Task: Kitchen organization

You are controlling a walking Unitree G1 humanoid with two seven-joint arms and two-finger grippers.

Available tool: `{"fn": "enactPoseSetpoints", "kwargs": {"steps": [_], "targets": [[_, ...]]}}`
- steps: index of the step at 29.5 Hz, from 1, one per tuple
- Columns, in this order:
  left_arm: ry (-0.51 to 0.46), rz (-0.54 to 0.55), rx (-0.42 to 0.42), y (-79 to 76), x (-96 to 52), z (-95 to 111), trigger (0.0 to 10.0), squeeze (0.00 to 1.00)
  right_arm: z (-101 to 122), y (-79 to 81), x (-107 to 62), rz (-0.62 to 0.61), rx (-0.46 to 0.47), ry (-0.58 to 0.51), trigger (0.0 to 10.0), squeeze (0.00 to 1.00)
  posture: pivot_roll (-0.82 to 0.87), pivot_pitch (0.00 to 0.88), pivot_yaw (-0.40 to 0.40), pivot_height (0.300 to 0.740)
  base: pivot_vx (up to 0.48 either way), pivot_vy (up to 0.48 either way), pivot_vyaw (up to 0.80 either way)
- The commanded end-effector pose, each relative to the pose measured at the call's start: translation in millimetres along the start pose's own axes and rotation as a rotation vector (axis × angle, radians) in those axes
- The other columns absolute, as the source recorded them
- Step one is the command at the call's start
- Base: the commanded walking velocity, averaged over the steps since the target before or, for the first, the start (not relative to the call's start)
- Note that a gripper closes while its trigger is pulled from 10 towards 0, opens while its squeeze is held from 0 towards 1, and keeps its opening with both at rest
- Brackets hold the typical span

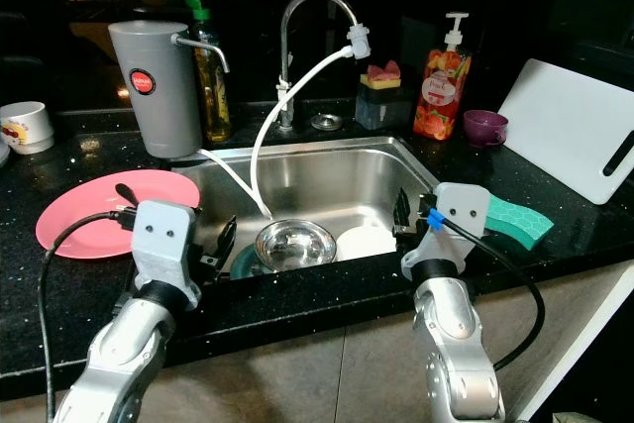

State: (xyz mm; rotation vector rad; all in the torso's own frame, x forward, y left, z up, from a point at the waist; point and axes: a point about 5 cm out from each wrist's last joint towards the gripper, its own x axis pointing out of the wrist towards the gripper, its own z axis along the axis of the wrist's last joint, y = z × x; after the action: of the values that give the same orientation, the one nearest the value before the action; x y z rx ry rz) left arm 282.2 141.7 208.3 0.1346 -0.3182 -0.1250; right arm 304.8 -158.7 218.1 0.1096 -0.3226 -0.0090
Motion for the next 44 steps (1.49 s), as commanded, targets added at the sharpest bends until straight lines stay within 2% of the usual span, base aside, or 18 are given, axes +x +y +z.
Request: {"fn": "enactPoseSetpoints", "kwargs": {"steps": [1,44], "targets": [[0.000,-0.008,-0.004,-2.4,1.1,-1.4,10.0,0.00,3.8,-1.7,-0.2,-0.008,-0.002,-0.007,10.0,0.00,0.11,0.048,-0.059,0.740,0.000,0.000,0.00],[-0.003,-0.013,-0.002,-2.2,1.5,-0.2,10.0,0.00,1.5,-1.5,-1.7,-0.015,0.000,-0.001,10.0,0.00,0.11,0.054,-0.051,0.740,0.000,0.000,0.00]]}}
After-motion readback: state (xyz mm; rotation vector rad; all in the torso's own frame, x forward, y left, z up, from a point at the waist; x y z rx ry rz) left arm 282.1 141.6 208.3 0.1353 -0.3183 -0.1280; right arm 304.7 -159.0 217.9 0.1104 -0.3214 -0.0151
